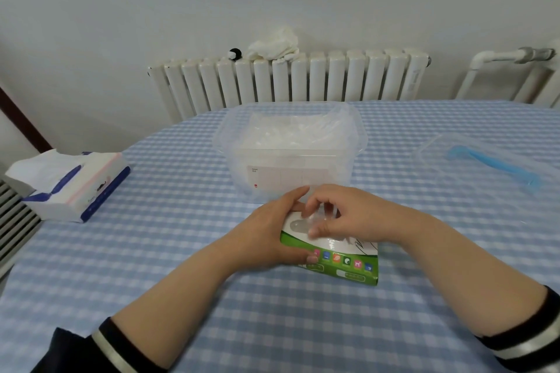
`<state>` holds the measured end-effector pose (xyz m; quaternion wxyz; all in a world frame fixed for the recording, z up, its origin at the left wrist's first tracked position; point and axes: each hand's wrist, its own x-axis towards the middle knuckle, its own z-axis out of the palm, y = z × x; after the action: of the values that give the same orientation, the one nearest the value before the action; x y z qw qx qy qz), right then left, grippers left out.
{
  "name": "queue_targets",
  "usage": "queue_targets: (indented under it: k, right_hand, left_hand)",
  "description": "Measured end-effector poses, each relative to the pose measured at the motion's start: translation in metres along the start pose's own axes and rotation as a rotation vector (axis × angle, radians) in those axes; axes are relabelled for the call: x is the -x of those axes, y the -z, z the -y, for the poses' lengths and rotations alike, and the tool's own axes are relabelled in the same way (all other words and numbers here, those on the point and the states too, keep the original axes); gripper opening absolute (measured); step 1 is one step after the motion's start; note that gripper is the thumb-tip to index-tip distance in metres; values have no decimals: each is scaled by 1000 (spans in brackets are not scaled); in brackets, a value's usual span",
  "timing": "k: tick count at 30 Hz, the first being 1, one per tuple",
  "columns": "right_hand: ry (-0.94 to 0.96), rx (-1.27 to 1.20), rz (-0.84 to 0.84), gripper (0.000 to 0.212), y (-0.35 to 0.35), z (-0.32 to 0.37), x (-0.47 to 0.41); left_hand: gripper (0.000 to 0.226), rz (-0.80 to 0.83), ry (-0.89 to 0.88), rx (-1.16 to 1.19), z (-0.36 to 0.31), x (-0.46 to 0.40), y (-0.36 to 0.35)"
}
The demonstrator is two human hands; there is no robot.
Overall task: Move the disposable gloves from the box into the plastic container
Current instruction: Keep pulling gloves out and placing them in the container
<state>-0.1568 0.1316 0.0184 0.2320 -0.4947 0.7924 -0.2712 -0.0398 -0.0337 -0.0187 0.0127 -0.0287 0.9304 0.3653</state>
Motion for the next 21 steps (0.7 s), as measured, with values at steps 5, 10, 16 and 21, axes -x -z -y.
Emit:
queue_targets:
  k: [5,10,16,21]
  right_hand:
    - [71,-167,-146,13,-4,4,0]
    - [234,-1005,-379,12,10,25,7]
    - [355,-1059,-648,6,35,38,18]
    - [318,-838,-717,21,45,38,24]
  left_hand:
    - [102,8,-11,-25,-3,0,3]
    - [62,-2,22,-39,-8,2,3]
    - [84,34,-1,-56,-6,5,7]
    - [36,-34,-58,265,-19,6,28]
